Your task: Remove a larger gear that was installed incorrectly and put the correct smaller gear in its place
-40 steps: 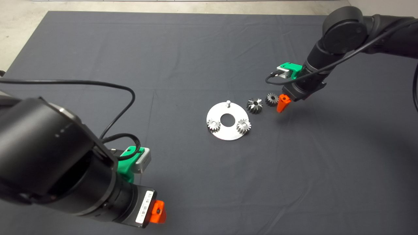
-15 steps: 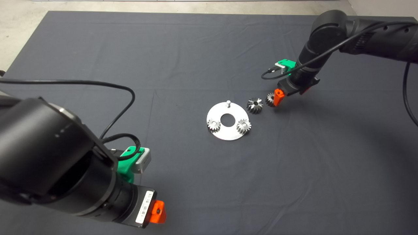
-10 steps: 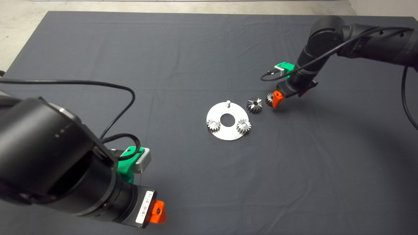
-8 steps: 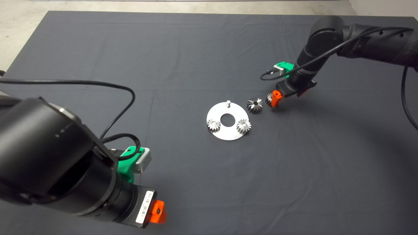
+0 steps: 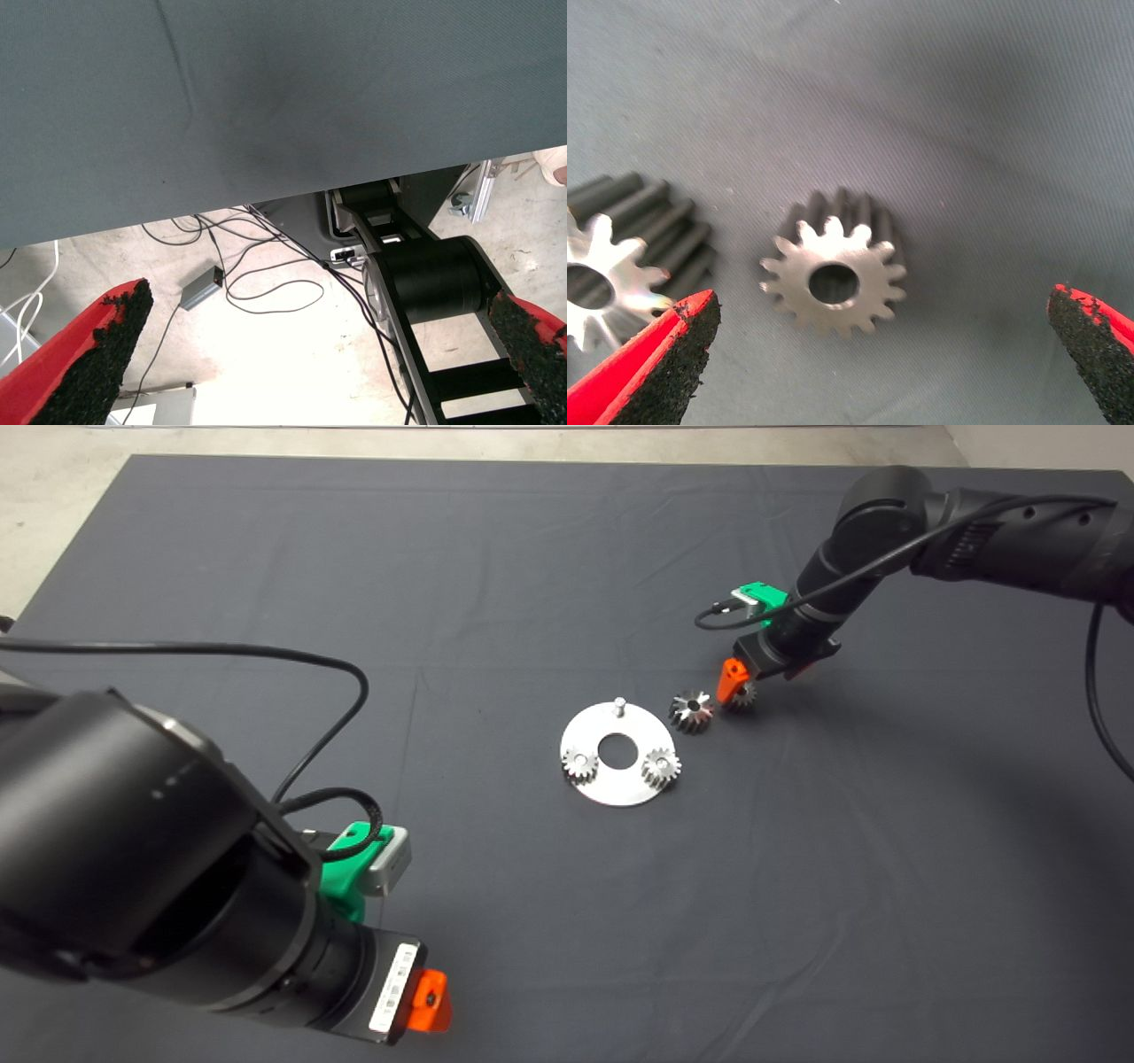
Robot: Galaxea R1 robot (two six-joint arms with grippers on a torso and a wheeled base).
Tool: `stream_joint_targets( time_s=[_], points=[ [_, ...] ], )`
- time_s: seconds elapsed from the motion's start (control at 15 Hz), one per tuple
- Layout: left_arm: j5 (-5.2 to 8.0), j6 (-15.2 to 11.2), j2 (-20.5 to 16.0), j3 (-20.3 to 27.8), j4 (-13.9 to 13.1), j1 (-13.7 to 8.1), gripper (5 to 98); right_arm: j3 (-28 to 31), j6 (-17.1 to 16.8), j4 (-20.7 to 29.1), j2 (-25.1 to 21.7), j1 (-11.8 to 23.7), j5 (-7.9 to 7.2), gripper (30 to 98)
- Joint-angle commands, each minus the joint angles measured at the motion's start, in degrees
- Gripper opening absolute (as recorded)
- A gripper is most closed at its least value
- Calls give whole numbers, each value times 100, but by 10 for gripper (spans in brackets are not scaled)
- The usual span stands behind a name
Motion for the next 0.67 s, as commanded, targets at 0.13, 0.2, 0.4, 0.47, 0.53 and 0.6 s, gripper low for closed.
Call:
stream_joint_targets(
  time_s=[0.13,0.2,0.4,0.47,0.53,0.6],
  points=[
    [16,-30,10,96,-102,-101,981,23,-74,-542,181,144,22,977],
    [16,-25,1,96,-102,-101,981,23,-74,-568,168,144,22,977],
    [16,-30,1,96,-102,-101,981,23,-135,-638,172,144,13,977],
    [16,-30,1,96,-102,-101,981,23,-135,-638,172,144,13,977],
    [16,-30,1,96,-102,-101,981,23,-135,-638,172,144,13,977],
    [16,-30,1,96,-102,-101,981,20,-135,-638,158,144,13,977]
  ],
)
